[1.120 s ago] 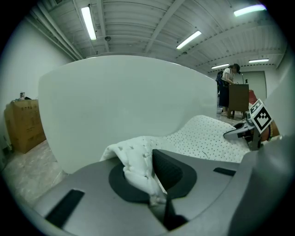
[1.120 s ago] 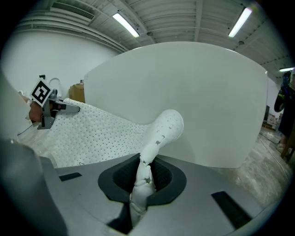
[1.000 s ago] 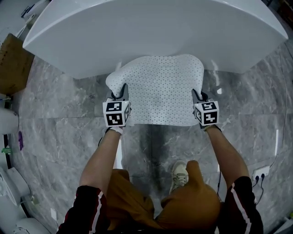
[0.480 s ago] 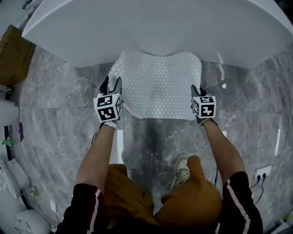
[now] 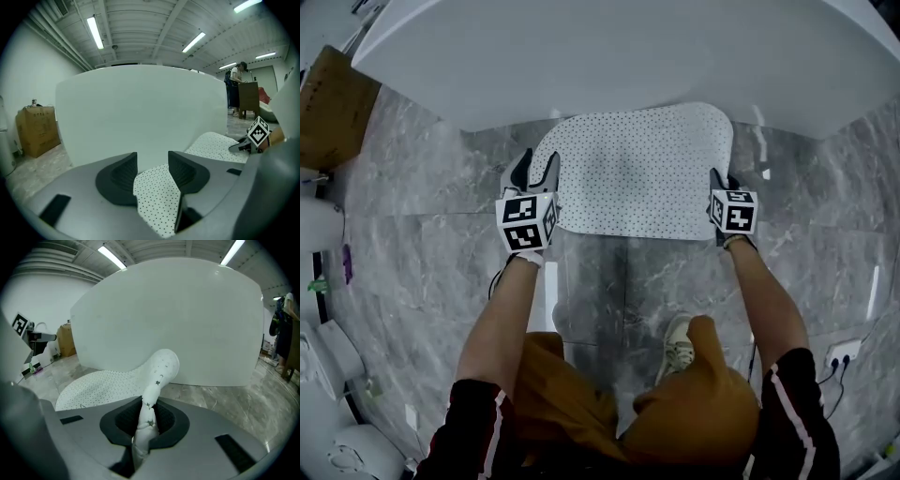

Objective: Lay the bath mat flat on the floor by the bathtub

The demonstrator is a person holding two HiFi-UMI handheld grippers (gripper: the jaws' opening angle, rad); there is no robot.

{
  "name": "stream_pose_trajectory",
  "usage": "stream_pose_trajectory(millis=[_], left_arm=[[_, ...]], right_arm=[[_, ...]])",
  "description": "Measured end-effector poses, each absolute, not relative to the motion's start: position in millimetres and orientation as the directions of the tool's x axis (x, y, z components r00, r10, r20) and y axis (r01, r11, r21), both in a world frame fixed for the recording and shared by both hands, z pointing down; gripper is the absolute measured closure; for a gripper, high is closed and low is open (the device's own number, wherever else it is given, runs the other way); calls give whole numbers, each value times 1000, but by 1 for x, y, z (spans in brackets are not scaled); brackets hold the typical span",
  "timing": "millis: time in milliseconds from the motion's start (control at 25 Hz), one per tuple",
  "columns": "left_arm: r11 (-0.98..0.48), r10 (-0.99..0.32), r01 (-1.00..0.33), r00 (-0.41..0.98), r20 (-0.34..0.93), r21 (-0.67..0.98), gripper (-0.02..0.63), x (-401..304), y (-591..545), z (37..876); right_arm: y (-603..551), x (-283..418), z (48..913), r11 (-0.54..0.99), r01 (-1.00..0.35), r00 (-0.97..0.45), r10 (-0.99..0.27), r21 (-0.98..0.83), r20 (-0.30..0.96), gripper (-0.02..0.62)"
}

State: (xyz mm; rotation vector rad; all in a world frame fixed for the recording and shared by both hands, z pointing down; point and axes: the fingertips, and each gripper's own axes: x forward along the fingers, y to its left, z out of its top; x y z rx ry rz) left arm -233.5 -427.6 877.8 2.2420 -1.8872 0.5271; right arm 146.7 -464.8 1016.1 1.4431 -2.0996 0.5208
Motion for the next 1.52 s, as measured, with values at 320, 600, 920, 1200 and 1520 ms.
stream_pose_trajectory(millis=[320, 600, 920, 1200, 1520], left_arm=[[-212, -922, -977, 187, 338, -38, 399, -216, -424, 867], [-247, -925, -969, 241, 293, 18, 403, -200, -421, 843], [-271, -926, -962, 273, 261, 45, 413, -194, -419, 828], [-293, -922, -955, 293, 254, 37, 413, -189, -417, 826], [-304, -914, -951, 309, 263, 61, 413, -181, -408, 840]], right_arm=[[-466, 158, 1010, 369, -929, -285, -729, 6, 623, 531], [-466, 171, 1003, 260, -965, -199, -782, 18, 591, 459], [-457, 196, 980, 183, -983, -154, -830, 1, 535, 459], [-437, 202, 995, 179, -984, -152, -815, -6, 560, 459], [-425, 233, 1028, 160, -986, -97, -776, 46, 624, 459]])
